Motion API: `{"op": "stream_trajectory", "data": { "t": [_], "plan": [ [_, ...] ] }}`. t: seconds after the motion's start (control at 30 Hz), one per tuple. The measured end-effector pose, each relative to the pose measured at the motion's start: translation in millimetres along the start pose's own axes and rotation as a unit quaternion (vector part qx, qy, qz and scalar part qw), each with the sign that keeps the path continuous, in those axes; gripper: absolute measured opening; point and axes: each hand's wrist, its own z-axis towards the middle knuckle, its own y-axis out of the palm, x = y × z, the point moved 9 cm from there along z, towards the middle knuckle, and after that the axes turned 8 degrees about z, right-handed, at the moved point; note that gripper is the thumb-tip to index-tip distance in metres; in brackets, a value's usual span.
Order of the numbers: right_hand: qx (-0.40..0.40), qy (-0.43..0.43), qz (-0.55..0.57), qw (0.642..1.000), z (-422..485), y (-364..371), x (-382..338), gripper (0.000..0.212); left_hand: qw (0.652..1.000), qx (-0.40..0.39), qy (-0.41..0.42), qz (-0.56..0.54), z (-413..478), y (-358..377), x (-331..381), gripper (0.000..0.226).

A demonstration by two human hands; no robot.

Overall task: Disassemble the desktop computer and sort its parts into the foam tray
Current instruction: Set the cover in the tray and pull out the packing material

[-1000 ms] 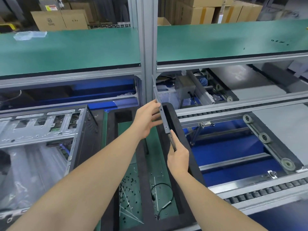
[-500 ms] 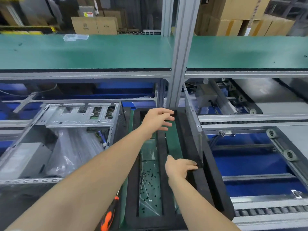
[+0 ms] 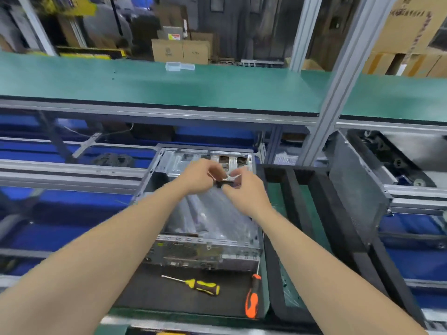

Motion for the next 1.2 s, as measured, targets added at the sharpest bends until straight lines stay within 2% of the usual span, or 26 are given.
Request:
{"op": "stream_trajectory", "data": {
  "t": [0.07,0.17,0.23,0.33,0.43,0.57,0.7,0.83,0.9,0.93,1.0,1.07,1.1,1.2],
  "plan": [
    [-0.087,0.020,-0.085,0.992,1.6,36.7,-7.3,0.060,0.984,-0.100,0.062,0.134,-14.3,4.6,-19.5,0.065],
    [-0.168,0.127,-0.202,0.956,-3.7,74.1,14.3,0.117,0.938,-0.213,0.117,0.248,-33.2,26.9,-47.1,0.075],
    [-0.170,0.179,-0.291,0.924,-6.8,81.2,27.3,0.139,0.924,-0.214,0.132,0.289,-37.3,39.1,-61.4,0.087],
    [-0.170,0.234,-0.388,0.875,-9.5,81.7,42.3,0.157,0.912,-0.197,0.141,0.331,-41.8,52.9,-76.1,0.106],
    [-0.179,0.248,-0.417,0.856,-12.5,89.1,55.1,0.155,0.902,-0.159,0.165,0.367,-44.5,57.8,-79.5,0.115],
    [-0.202,0.267,-0.346,0.876,-16.3,100.5,69.9,0.141,0.901,-0.128,0.176,0.376,-44.5,58.9,-75.2,0.119],
    [-0.208,0.187,-0.382,0.881,-8.1,104.1,53.8,0.125,0.883,-0.090,0.185,0.422,-36.5,54.0,-66.5,0.114],
    [-0.196,0.123,-0.440,0.868,-11.7,109.5,39.7,0.104,0.844,-0.053,0.215,0.489,-30.8,53.1,-60.7,0.114],
    [-0.210,0.110,-0.404,0.883,-13.6,112.9,40.9,0.098,0.830,-0.039,0.228,0.508,-27.9,53.3,-57.8,0.107],
    [-0.225,0.115,-0.351,0.902,-13.6,111.3,41.8,0.099,0.828,-0.039,0.229,0.510,-26.5,53.2,-56.9,0.102],
    [-0.244,0.176,-0.184,0.936,-12.8,99.5,46.6,0.096,0.835,-0.048,0.225,0.500,-24.3,51.1,-54.7,0.095],
    [-0.246,0.268,-0.035,0.931,-16.8,90.9,59.8,0.086,0.847,-0.065,0.214,0.482,-24.4,49.0,-54.0,0.090],
    [-0.242,0.306,0.003,0.921,-20.1,90.1,68.4,0.091,0.859,-0.073,0.201,0.466,-25.1,47.7,-54.3,0.089],
    [-0.240,0.375,0.029,0.895,-26.0,98.4,92.9,0.139,0.928,-0.051,0.117,0.350,-26.3,34.2,-58.0,0.084]
  ]
}}
